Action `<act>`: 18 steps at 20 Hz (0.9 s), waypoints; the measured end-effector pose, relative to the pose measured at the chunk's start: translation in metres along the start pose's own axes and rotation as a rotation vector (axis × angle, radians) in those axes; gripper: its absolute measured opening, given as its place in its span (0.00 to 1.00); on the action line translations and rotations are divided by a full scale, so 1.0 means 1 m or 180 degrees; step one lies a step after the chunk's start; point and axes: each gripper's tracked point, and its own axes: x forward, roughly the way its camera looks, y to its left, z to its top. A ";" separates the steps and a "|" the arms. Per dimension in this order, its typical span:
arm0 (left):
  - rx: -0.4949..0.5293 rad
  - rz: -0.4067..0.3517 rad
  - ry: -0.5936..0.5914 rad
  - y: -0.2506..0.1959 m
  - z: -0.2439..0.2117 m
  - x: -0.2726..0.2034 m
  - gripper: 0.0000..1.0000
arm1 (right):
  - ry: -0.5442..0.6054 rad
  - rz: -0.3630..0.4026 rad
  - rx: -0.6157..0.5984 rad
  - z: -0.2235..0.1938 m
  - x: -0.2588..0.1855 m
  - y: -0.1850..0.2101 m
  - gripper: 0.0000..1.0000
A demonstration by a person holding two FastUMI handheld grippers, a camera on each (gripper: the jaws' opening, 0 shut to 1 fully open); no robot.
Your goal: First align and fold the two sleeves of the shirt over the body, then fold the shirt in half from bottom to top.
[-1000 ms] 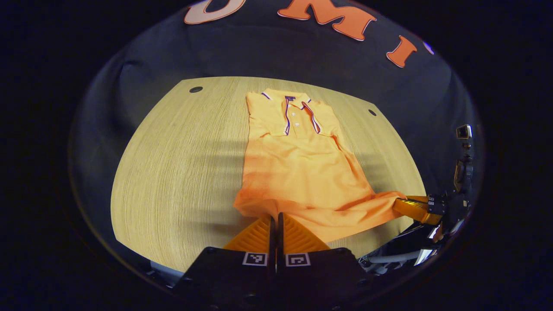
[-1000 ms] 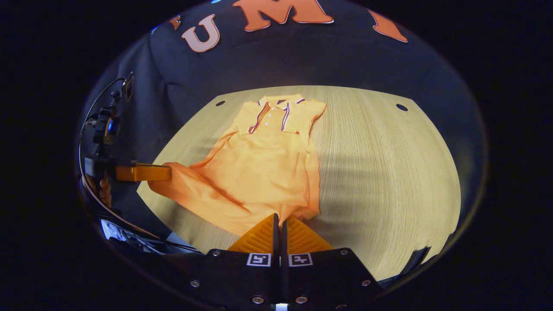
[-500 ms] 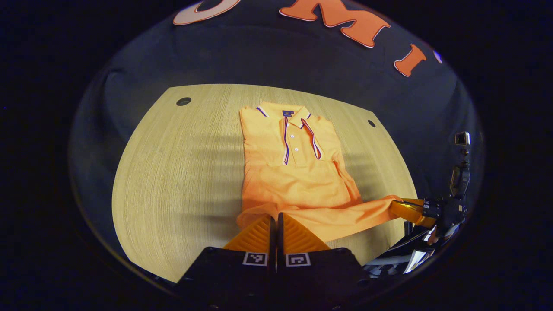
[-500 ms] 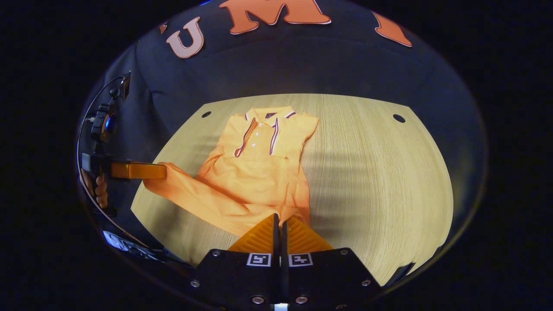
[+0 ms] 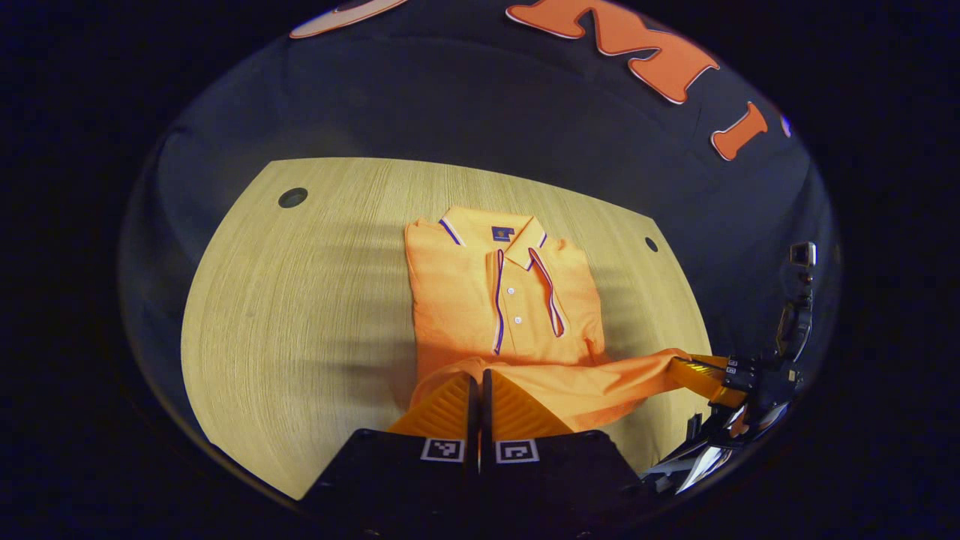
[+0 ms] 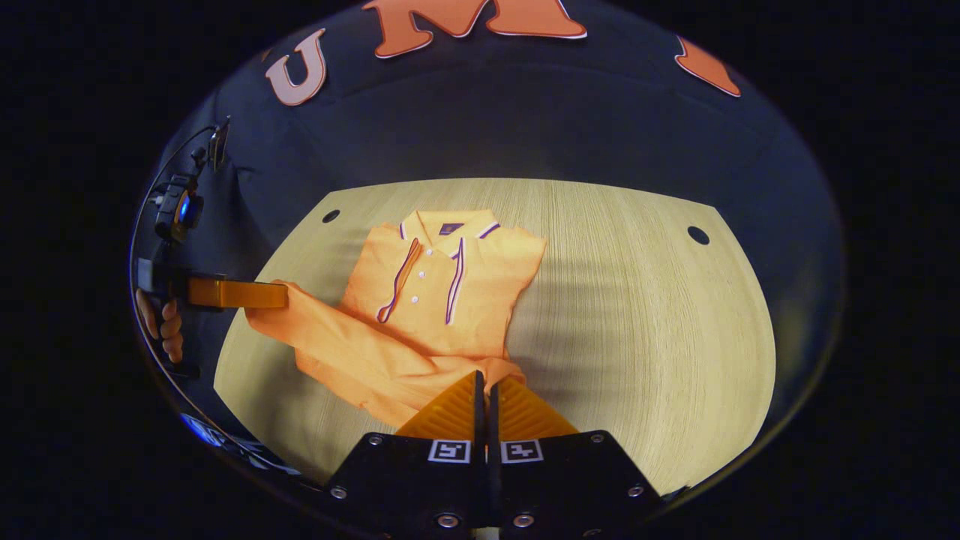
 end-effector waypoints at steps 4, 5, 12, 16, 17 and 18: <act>0.0004 0.0033 0.0052 0.013 0.030 0.024 0.01 | 0.0044 -0.0048 -0.0026 0.032 0.027 -0.004 0.01; 0.0013 0.0049 0.0039 0.016 0.039 0.029 0.01 | 0.0031 -0.0052 -0.0040 0.040 0.030 -0.004 0.01; 0.0039 0.0030 -0.0099 0.035 0.098 0.067 0.01 | 0.0001 -0.0154 -0.0013 0.092 0.076 -0.018 0.01; 0.0080 0.0043 -0.0157 0.043 0.121 0.088 0.01 | 0.0004 -0.0216 -0.0003 0.120 0.104 -0.030 0.01; 0.0077 0.0031 -0.0193 0.042 0.128 0.093 0.01 | 0.0008 -0.0214 0.0010 0.125 0.111 -0.032 0.00; 0.0084 0.0036 -0.0209 0.043 0.133 0.100 0.01 | 0.0025 -0.0232 0.0029 0.129 0.118 -0.034 0.01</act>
